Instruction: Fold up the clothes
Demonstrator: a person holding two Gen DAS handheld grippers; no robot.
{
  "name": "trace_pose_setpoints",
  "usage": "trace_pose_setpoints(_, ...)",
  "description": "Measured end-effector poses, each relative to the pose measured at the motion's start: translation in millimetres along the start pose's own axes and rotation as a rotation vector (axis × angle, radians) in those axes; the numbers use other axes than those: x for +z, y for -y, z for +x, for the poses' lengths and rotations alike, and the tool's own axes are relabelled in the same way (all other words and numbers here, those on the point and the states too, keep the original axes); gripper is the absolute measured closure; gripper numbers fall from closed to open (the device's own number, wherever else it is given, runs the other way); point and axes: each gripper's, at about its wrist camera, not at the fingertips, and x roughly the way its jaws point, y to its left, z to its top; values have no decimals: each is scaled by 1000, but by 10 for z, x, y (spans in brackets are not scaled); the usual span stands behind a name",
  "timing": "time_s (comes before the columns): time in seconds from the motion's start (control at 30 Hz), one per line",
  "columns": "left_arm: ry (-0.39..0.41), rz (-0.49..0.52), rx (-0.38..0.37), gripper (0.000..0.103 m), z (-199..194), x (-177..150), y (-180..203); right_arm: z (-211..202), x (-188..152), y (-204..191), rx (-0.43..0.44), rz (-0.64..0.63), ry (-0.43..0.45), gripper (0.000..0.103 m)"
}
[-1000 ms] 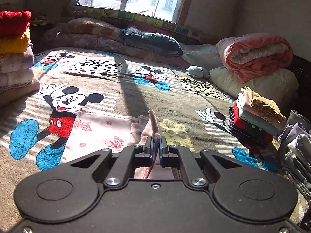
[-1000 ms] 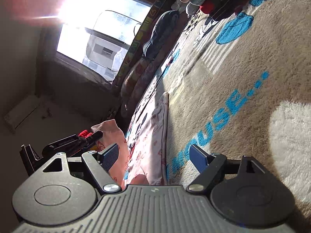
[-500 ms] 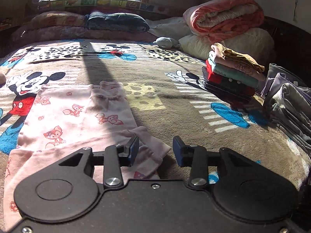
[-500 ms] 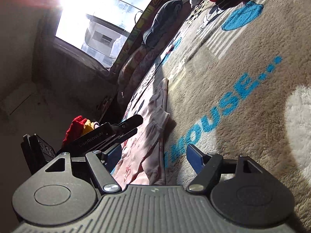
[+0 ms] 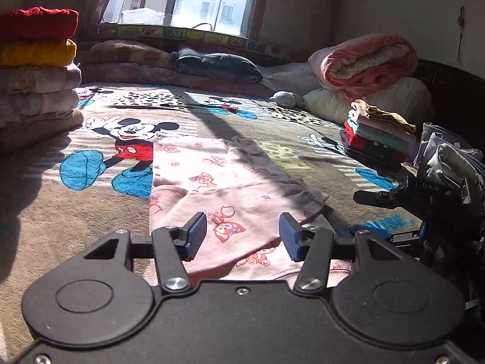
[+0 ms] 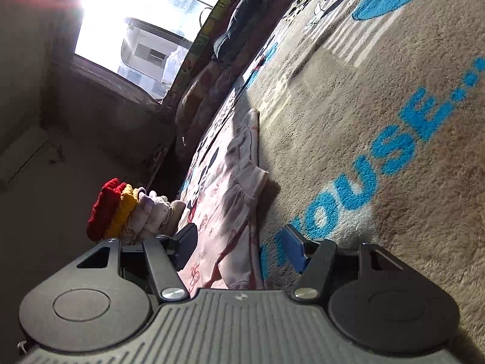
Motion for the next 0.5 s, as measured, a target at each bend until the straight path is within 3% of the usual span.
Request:
trace_pose_setpoints(0.13,-14,-26,32,51,-33,-61,-162,204,166,28,-12,37,-10,50)
trace_pose_setpoints(0.33,35,-68,19,51,-133,19,-383,492,286,-109,-85,-8,-78,50)
trace_pose_setpoints(0.5,53,-83,14,51,-153,74,-476,634,315,-151,-98,-6,-67,50)
